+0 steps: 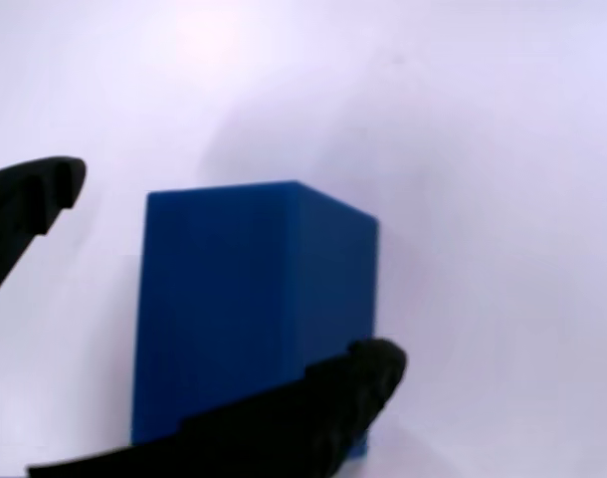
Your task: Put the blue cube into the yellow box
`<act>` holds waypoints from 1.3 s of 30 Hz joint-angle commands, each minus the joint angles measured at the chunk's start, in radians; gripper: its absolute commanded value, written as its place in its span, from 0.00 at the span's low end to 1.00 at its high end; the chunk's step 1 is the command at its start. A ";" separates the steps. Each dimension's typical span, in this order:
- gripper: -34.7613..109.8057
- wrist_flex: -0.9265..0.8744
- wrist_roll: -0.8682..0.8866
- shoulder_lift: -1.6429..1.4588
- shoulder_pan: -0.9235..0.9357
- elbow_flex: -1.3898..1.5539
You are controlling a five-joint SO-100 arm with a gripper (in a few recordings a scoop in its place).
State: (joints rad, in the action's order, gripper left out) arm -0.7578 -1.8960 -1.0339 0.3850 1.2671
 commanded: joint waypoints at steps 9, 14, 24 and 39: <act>0.60 -0.048 -0.009 -0.031 0.003 -0.114; 0.59 -0.046 -0.018 -0.011 0.008 -0.114; 0.50 -0.023 -0.017 -0.006 0.002 -0.114; 0.39 -0.005 -0.049 0.018 0.000 -0.114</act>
State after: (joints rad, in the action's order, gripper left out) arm -0.7731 -1.9190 -0.9526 0.3697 1.2609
